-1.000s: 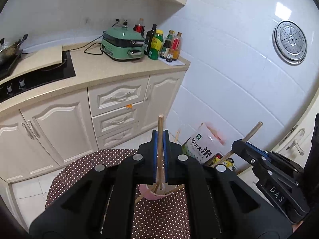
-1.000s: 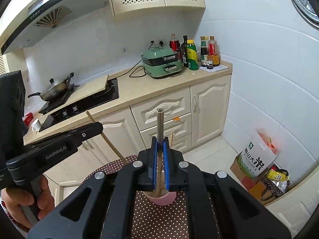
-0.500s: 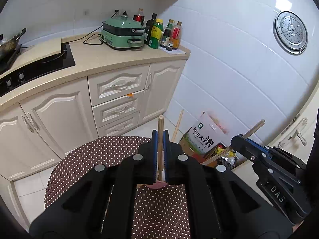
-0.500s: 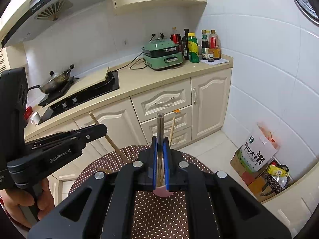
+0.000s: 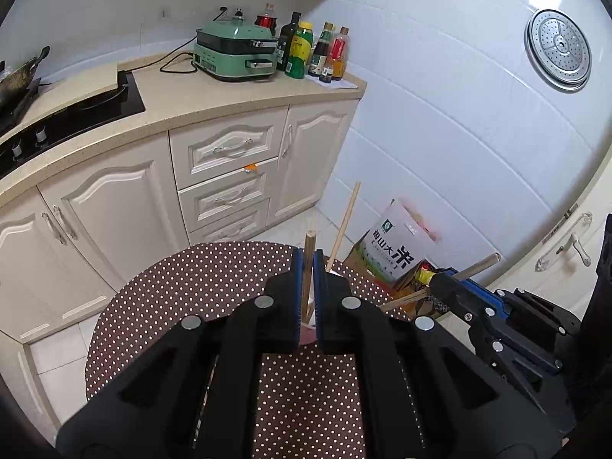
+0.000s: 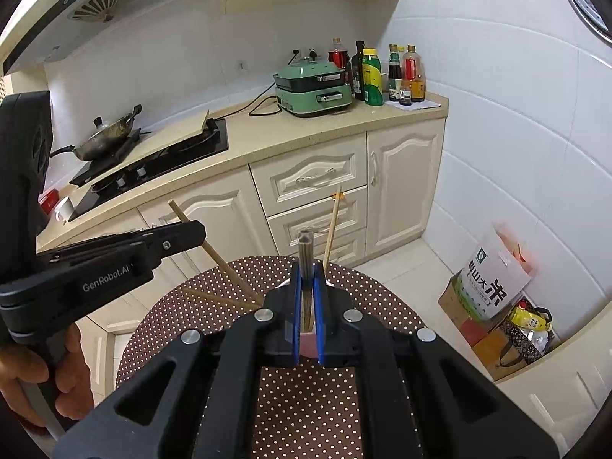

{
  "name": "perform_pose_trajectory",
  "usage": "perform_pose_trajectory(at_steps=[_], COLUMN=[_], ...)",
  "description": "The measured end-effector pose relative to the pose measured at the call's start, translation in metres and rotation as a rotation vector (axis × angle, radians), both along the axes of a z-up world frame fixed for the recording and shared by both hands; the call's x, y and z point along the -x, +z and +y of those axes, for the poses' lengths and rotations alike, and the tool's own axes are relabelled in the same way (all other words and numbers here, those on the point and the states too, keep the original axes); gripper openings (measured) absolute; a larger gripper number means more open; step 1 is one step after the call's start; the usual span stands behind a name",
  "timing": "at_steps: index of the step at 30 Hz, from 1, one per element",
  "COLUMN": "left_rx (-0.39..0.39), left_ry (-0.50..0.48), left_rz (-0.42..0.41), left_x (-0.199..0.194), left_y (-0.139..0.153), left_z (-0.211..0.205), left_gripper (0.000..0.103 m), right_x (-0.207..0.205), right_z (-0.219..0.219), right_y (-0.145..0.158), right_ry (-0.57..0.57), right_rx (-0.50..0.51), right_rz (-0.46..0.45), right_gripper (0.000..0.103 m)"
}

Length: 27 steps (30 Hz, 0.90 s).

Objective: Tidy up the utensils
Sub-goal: 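Lower the right tool's stick into the cup and open it while the left tool lowers its stick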

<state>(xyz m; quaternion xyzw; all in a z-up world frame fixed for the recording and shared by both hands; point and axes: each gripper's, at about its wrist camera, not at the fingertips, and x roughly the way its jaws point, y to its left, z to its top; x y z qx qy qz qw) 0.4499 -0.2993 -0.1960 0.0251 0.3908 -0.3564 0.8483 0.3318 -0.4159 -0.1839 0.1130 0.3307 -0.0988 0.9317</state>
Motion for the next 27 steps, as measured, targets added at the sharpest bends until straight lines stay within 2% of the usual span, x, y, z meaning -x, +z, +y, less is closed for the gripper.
perform_pose_trajectory(at_steps=[16,27], left_rx=[-0.046,-0.06], left_ry=[-0.019,-0.023], left_rz=[0.052,0.078], left_x=[0.005,0.006], left_y=[-0.022,-0.022], left_z=[0.001,0.001], left_gripper=[0.006,0.006], right_x=[-0.002,-0.004], right_z=[-0.001,-0.001], right_y=[-0.023,-0.029], right_ry=[-0.009,-0.018], right_rx=[-0.036,-0.067], right_rz=[0.065,0.081], right_gripper=[0.005,0.006])
